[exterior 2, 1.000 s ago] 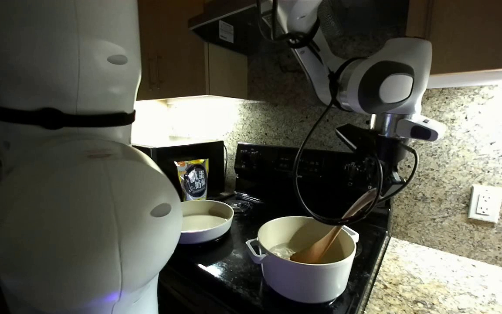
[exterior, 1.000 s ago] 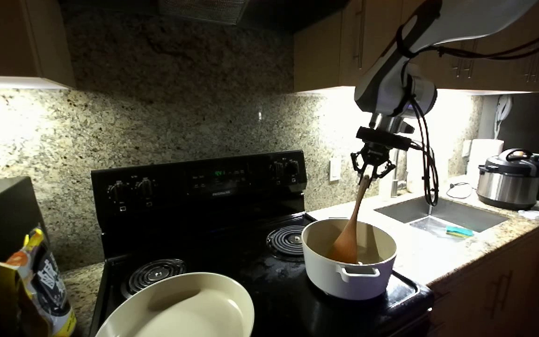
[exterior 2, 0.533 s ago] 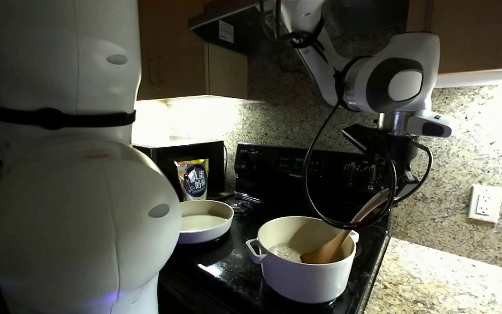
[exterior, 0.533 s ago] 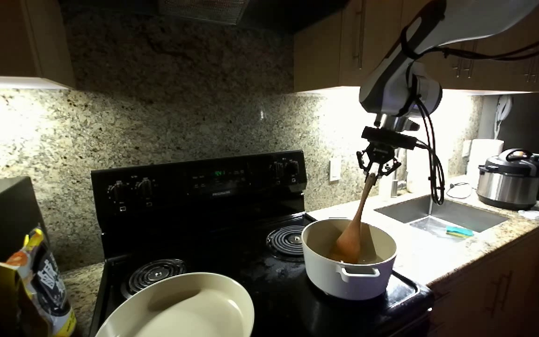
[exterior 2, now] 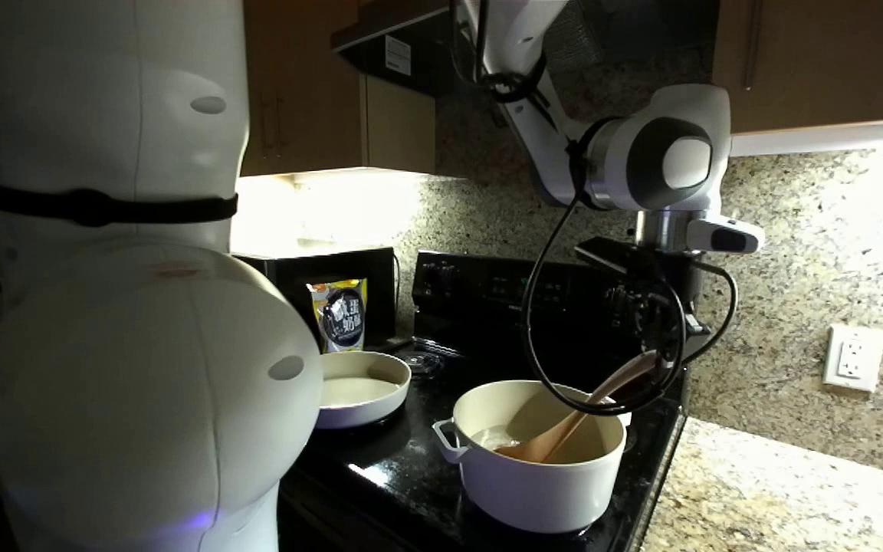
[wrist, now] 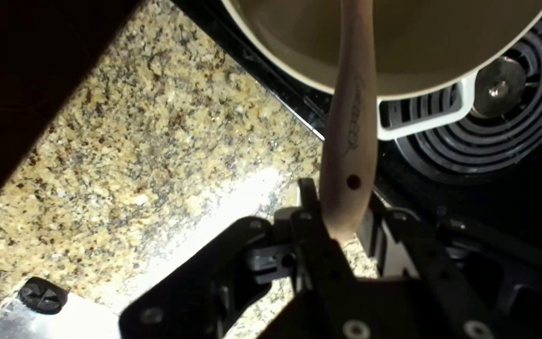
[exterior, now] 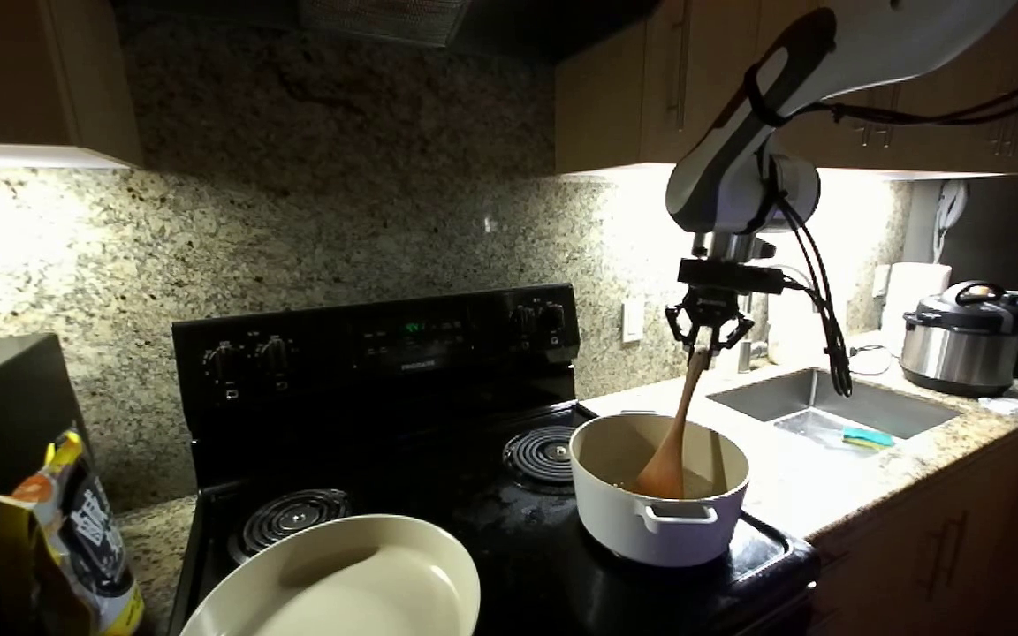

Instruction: Stir the contents of the white pot with the cooking stick

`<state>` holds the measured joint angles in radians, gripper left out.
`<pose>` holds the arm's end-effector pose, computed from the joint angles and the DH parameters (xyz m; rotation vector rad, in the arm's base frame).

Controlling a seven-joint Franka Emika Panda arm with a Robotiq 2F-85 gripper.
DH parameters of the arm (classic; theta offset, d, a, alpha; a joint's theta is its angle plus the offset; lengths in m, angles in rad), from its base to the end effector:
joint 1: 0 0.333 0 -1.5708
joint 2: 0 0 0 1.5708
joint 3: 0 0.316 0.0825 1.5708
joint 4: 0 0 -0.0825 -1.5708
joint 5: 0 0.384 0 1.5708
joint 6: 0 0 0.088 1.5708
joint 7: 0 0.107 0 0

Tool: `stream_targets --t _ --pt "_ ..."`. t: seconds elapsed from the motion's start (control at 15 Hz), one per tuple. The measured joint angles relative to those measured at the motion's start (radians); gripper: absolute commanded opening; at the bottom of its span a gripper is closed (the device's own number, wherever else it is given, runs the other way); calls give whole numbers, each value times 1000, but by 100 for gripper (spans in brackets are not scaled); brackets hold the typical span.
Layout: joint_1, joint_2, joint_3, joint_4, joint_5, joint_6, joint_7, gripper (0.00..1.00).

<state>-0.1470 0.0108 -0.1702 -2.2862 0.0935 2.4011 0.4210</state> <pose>0.5004 -0.1635 0.3576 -2.8232 1.2000 -0.1547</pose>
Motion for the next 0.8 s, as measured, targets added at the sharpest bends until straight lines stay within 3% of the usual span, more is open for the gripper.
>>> stream_targets --t 0.27,0.8 --pt "30 2 35 8 2 -35 -29 6" --pt "30 2 37 37 4 -60 -45 6"
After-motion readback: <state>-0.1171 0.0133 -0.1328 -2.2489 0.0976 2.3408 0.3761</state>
